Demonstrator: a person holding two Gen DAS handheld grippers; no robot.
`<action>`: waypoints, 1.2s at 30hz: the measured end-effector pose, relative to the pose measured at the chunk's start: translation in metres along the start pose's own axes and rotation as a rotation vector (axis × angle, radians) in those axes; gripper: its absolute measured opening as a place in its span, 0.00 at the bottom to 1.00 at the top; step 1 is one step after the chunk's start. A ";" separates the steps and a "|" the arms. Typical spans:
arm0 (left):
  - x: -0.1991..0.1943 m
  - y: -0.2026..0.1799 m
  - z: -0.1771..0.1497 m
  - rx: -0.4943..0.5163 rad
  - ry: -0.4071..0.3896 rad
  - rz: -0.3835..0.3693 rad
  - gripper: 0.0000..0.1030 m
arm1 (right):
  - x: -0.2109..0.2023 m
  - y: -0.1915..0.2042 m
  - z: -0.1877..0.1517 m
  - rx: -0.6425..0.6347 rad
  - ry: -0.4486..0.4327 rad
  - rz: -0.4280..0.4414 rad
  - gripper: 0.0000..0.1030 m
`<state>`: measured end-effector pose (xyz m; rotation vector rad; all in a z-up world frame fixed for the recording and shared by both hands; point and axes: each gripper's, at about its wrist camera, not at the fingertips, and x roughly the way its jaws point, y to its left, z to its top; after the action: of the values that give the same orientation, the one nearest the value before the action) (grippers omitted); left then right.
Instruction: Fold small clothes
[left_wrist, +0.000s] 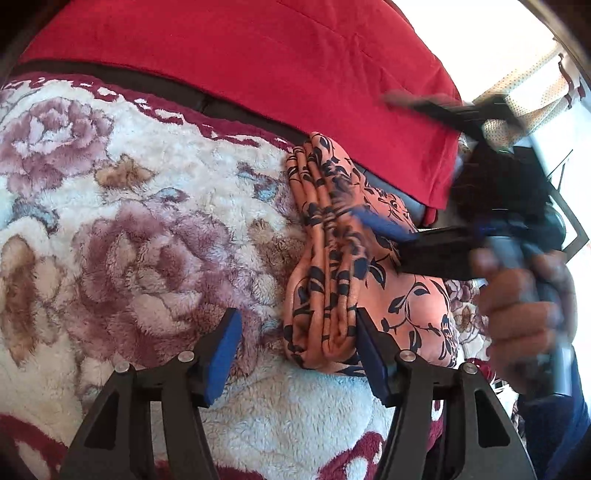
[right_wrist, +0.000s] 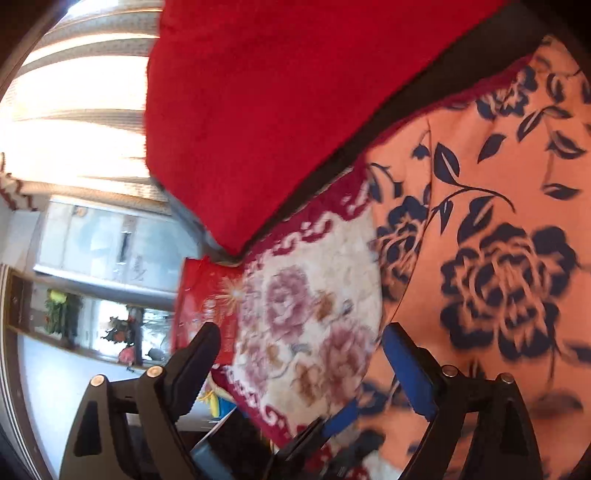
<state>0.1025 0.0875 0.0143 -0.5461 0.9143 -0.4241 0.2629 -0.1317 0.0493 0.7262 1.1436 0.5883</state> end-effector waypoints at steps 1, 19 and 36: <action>0.000 0.000 0.000 -0.002 0.001 0.002 0.61 | 0.010 -0.009 0.004 0.018 0.027 -0.021 0.89; -0.011 -0.006 0.001 0.042 -0.040 0.017 0.63 | 0.020 0.010 0.048 -0.051 -0.040 -0.084 0.92; -0.064 -0.070 -0.058 0.271 -0.220 0.368 0.90 | -0.154 -0.016 -0.201 -0.504 -0.429 -0.645 0.98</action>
<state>0.0115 0.0536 0.0679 -0.1643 0.7108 -0.1453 0.0246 -0.2141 0.0807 0.0199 0.7186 0.1399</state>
